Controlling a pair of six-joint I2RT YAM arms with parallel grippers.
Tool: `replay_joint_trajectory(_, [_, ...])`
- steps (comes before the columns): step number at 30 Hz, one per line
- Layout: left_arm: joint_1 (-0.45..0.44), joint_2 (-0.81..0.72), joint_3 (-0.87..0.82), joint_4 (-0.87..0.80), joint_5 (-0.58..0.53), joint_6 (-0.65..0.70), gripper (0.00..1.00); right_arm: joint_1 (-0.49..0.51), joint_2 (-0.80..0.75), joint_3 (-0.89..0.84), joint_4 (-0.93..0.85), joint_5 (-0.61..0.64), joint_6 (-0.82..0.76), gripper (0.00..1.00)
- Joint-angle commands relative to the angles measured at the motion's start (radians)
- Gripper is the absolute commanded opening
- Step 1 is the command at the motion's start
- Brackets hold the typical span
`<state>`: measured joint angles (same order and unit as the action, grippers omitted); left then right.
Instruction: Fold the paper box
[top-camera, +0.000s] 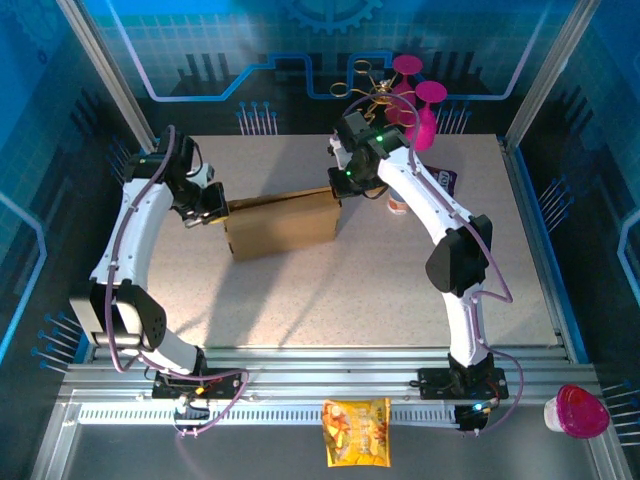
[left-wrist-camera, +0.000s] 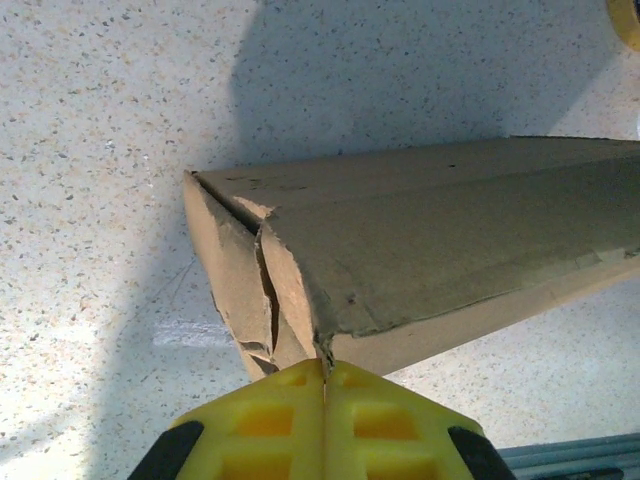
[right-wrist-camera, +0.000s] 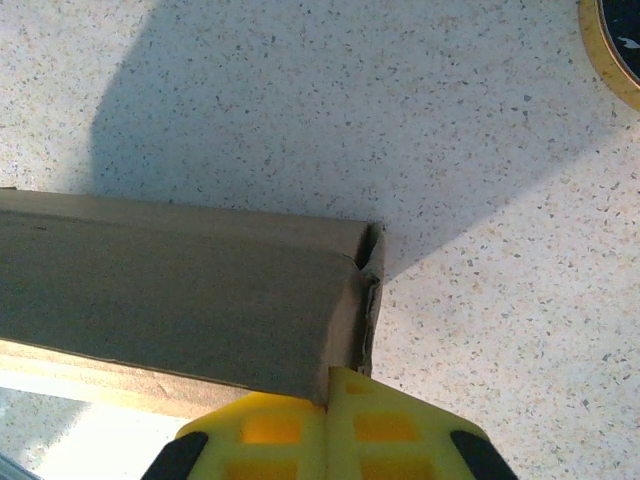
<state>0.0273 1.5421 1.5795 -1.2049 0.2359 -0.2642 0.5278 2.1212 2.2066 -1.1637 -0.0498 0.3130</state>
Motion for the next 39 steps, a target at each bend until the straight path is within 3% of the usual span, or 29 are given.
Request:
replay_joint_trajectory(1, [0.005, 0.008, 0.030, -0.022, 0.074, -0.014, 0.00, 0.003, 0.051, 0.001, -0.079, -0.013, -0.006, 0.00])
replay_joint_trajectory(19, [0.070, 0.007, -0.013, 0.029, 0.215, -0.044, 0.00, -0.007, 0.077, 0.047, -0.105, -0.018, -0.015, 0.00])
replay_joint_trajectory(28, [0.069, 0.005, -0.022, -0.017, 0.136, 0.077, 0.00, -0.013, 0.084, 0.065, -0.114, -0.028, -0.014, 0.00])
replay_joint_trajectory(30, [0.069, -0.004, -0.032, -0.019, 0.113, 0.082, 0.23, -0.012, 0.086, 0.067, -0.116, -0.030, -0.014, 0.00])
replay_joint_trajectory(33, [0.069, -0.024, -0.042, -0.016, 0.099, 0.071, 0.35, -0.010, 0.085, 0.070, -0.116, -0.029, -0.012, 0.00])
replay_joint_trajectory(39, [0.062, -0.052, -0.032, -0.019, 0.079, 0.040, 0.44, -0.009, 0.091, 0.082, -0.125, -0.030, -0.013, 0.00])
